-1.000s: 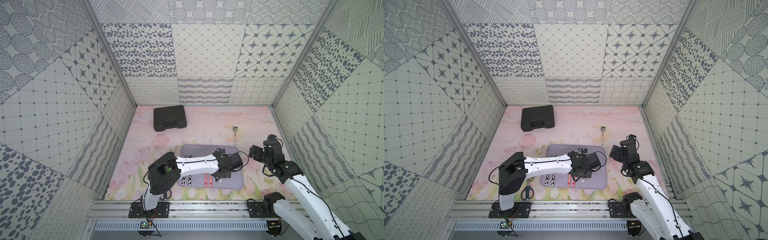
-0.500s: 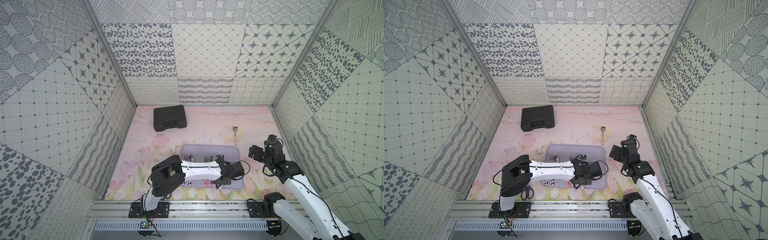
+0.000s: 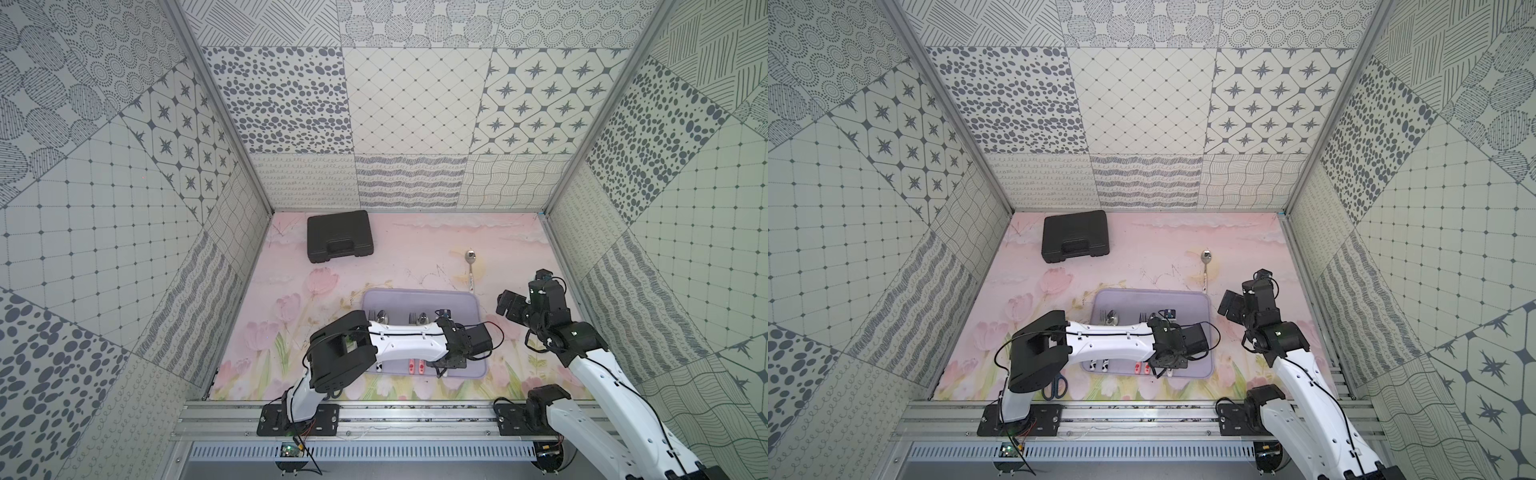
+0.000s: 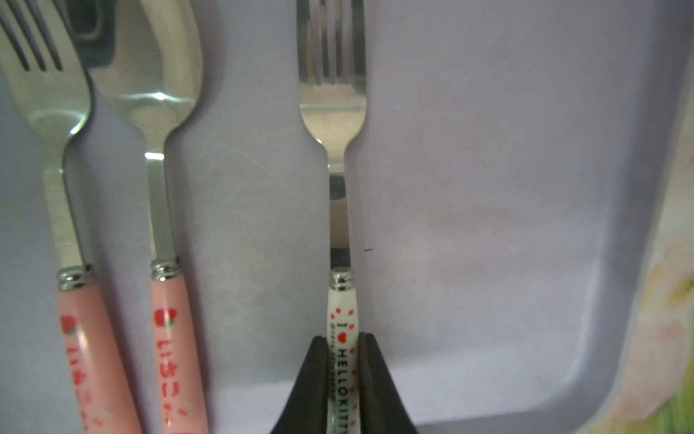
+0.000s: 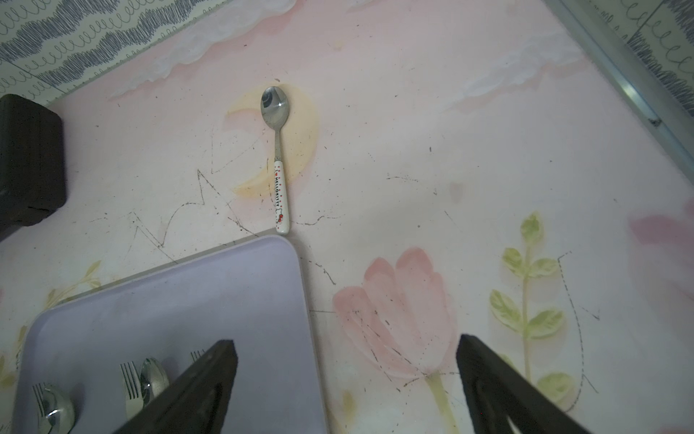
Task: Set the spoon and fork side by side
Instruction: Place the fork on the tray.
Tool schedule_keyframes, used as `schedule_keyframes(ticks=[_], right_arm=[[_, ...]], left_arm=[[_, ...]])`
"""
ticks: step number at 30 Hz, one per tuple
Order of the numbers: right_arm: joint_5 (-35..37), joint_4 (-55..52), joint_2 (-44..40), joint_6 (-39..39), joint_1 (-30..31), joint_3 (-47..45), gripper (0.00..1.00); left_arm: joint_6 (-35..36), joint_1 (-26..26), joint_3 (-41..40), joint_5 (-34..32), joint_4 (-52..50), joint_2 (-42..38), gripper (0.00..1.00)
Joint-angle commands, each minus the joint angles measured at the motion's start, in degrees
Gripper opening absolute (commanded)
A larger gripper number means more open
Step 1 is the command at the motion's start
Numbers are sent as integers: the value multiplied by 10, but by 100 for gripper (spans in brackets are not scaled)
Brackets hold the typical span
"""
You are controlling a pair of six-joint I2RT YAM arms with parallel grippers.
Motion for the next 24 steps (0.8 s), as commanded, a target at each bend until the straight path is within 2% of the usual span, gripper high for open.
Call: schedule_keyframes(ticks=[1,14,24], right_arm=[[-6,21,-2,4,-4,-1,97],[-10,22,1,1,-7,-1,97],[-10,22,2,-9,-8,-2,97]], left_arm=[[5,-3,19,14,-7,18,0],[15,-8,25,33,2,33,1],[27,-9,14,39,24,17,31]])
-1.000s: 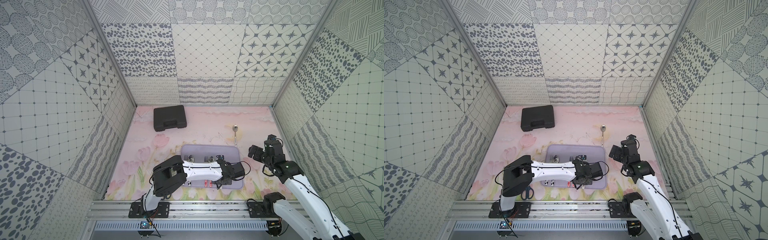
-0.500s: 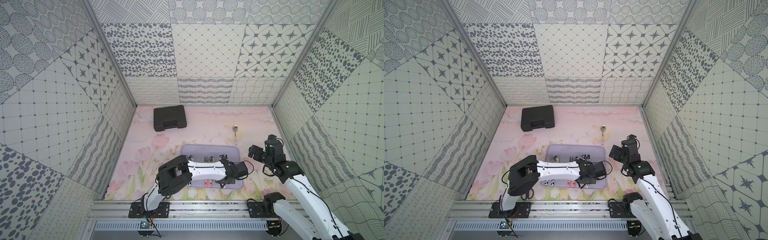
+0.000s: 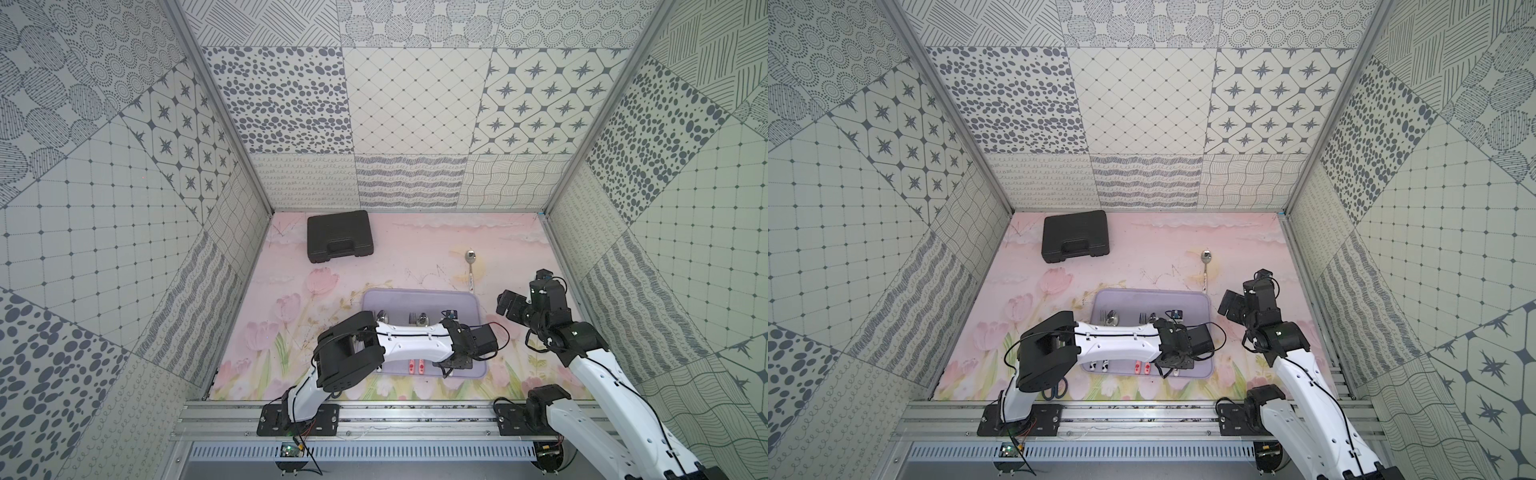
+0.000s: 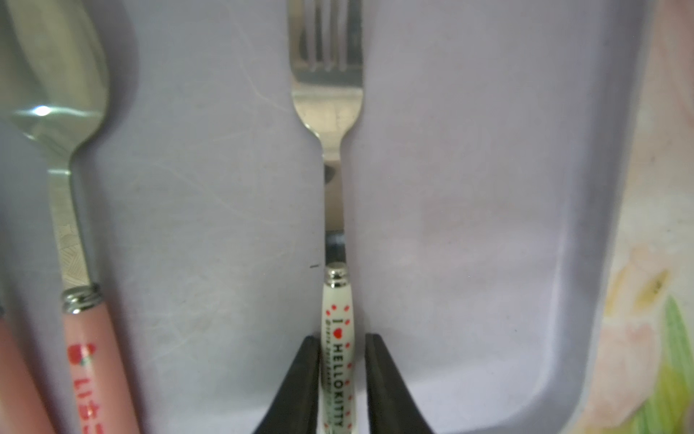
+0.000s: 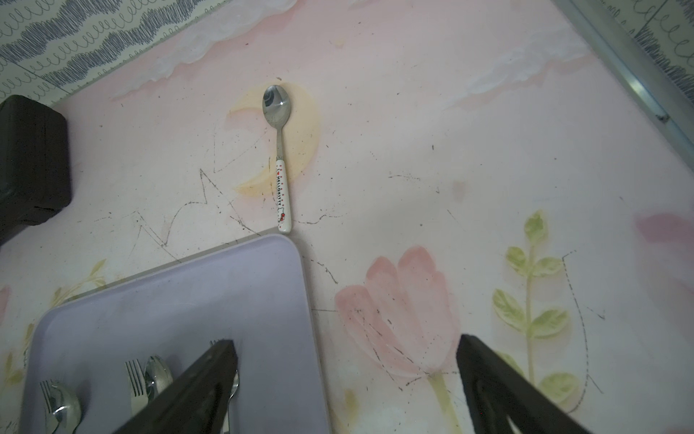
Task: Set the spoon and fork side by side
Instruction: Place the fork on the tray, then pick up the spoon from the center of the board.
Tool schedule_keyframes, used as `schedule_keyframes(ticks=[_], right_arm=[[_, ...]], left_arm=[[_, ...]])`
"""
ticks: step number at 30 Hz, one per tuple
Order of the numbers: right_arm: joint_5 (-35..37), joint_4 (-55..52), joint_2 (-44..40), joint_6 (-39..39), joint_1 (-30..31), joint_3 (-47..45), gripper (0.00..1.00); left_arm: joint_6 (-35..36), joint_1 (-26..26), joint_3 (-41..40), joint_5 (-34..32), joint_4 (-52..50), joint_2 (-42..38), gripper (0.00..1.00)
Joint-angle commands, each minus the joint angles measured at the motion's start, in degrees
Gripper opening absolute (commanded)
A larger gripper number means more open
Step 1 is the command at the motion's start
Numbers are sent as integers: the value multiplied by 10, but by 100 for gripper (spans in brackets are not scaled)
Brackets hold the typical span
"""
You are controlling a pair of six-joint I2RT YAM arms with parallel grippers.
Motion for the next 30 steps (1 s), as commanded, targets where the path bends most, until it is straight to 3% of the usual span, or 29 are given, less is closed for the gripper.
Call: schedule_keyframes(ticks=[1,11,21,30], right_arm=[[2,22,2,-9,-3,-2,97],[-41,54,31,-21,-3,3,96],[-61,106,183,-40,-3,45,87],[-66,108,299,-42,2,108,78]], left_arm=[[19,-4,-15,35,10,-12,34],[59,-5,-54,19,55,-78,49],[130,3,-69,-35,50,-154,54],[184,58,-140,-38,77,-245,60]])
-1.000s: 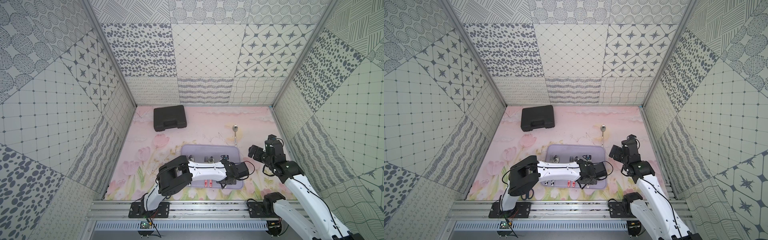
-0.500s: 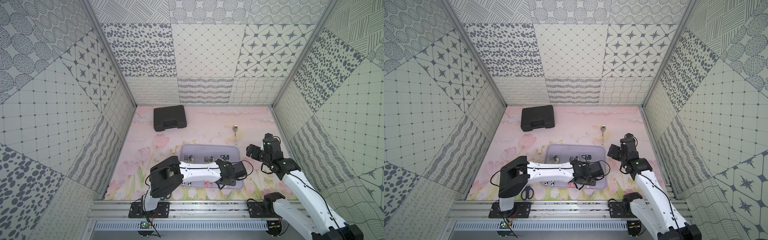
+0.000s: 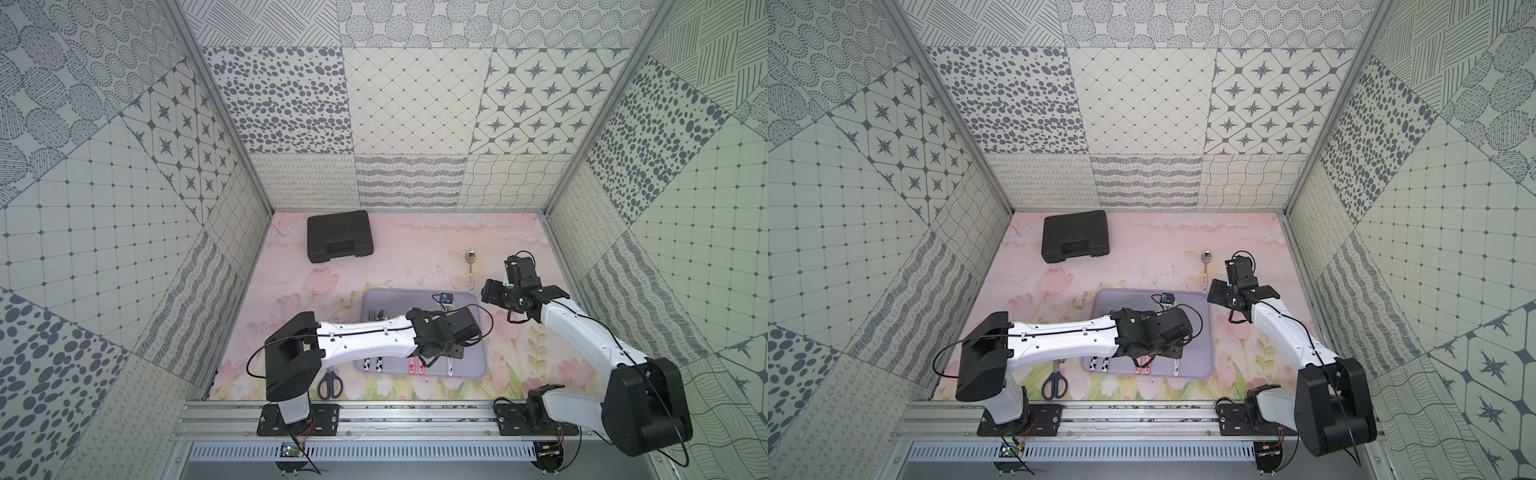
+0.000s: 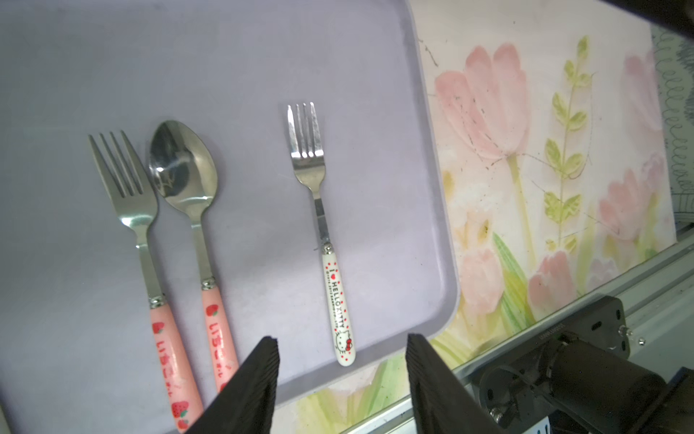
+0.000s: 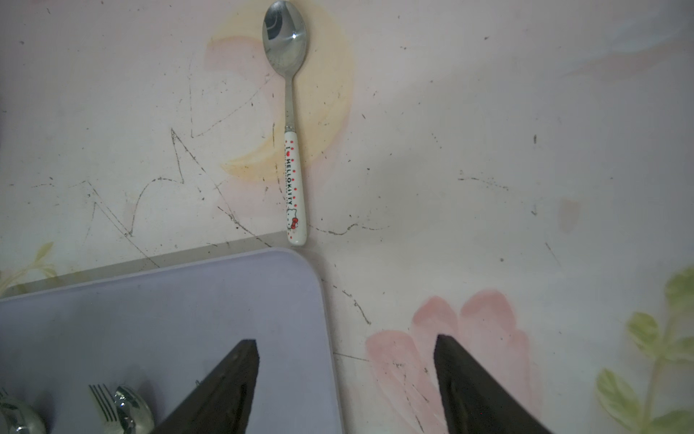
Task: Set the spoon and fork side by side
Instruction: Pick up the spoon from the center of the board.
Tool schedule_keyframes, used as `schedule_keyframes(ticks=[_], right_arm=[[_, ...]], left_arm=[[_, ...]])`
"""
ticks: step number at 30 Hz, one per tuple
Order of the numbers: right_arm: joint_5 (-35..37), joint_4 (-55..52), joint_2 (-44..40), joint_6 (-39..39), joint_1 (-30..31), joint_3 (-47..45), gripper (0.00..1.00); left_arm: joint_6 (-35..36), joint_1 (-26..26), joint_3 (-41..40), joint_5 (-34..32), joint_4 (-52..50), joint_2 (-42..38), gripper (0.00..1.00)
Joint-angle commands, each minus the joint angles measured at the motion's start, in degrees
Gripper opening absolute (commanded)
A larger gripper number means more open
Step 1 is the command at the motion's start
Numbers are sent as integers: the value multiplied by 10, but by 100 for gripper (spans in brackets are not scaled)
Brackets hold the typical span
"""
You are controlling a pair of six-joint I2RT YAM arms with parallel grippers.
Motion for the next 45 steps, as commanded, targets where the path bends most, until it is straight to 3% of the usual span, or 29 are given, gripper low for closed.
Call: schedule_keyframes(ticks=[1,13,22,30,40,45], right_arm=[[1,22,30,-8,4,34,77],[-2,-10,189,-34,22,146,68],[13,-47,282,-46,31,222,60],[24,-73,356,-47,35,284,47],[43,-86,414,-41,37,326,37],[46,-87,429,-40,37,334,25]], left_arm=[[64,36,-44,-23,25,-56,60],[134,165,-164,-29,47,-200,71],[172,237,-237,-26,99,-245,82],[171,256,-299,-37,161,-265,86],[175,270,-313,-49,162,-282,88],[175,274,-314,-53,159,-285,89]])
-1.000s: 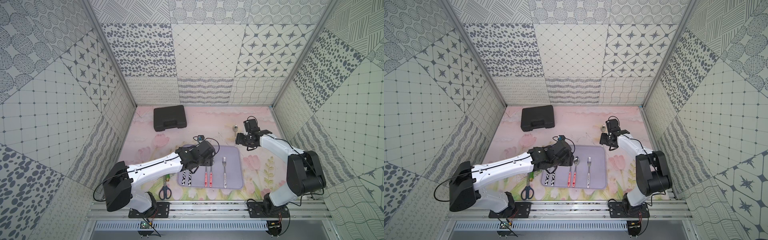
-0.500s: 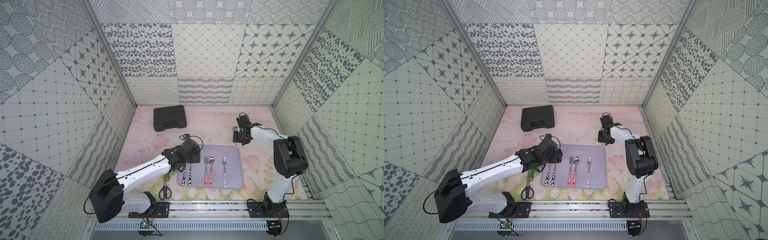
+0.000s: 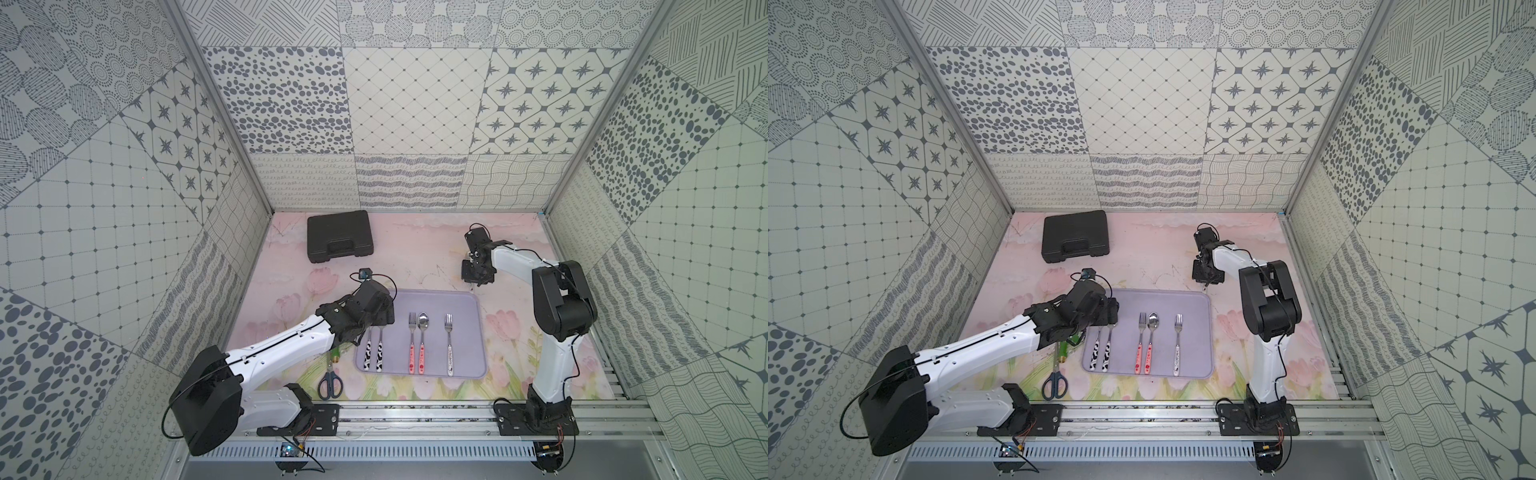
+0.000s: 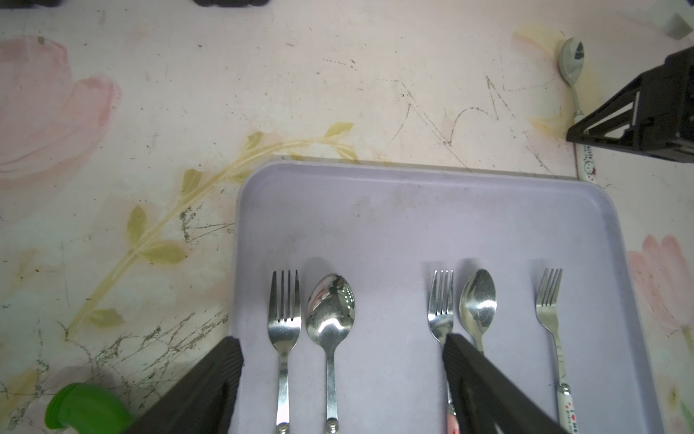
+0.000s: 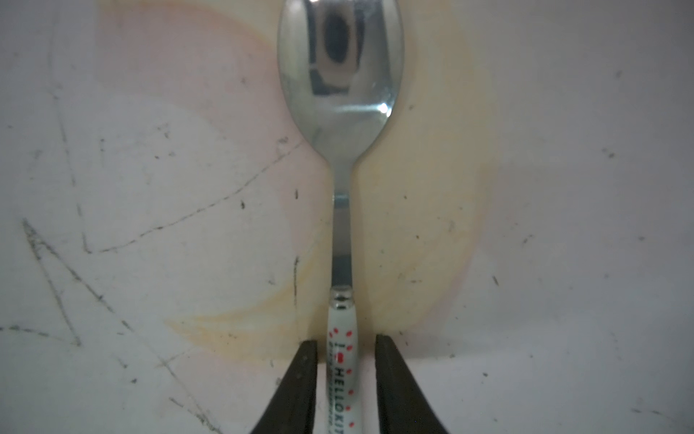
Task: Set the spoon and fork side by side
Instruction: Pick up the spoon from the center of the board.
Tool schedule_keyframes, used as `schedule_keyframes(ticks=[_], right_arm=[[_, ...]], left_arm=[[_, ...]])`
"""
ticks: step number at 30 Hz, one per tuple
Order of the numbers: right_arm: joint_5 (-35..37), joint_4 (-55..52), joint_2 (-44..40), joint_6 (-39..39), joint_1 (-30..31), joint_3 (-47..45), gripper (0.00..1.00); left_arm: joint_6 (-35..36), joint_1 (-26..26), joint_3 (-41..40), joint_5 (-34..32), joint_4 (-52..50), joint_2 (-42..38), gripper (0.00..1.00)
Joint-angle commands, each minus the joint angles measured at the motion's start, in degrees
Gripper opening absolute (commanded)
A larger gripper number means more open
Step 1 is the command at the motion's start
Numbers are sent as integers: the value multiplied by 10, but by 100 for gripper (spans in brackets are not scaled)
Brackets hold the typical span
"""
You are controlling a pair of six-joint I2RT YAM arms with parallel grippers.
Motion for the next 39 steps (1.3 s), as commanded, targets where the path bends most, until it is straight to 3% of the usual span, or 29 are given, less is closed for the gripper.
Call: schedule_keyframes(ticks=[1,7,12,26,39], right_arm=[[10,-3,22,3,2,11,23],[16,-3,25,5,0,16,10],[23,-3,10,6,0,17,5],[51,-14,-107,1,11,-11,4],[57,-17,-267,46,88,-156,4]], left_arm=[[13,6,-3,-17,19,-7,89],[14,8,-7,-22,18,-14,89],[14,11,-10,-29,16,-21,89],[12,16,-20,-38,16,-37,91],[8,17,-25,-38,13,-53,91]])
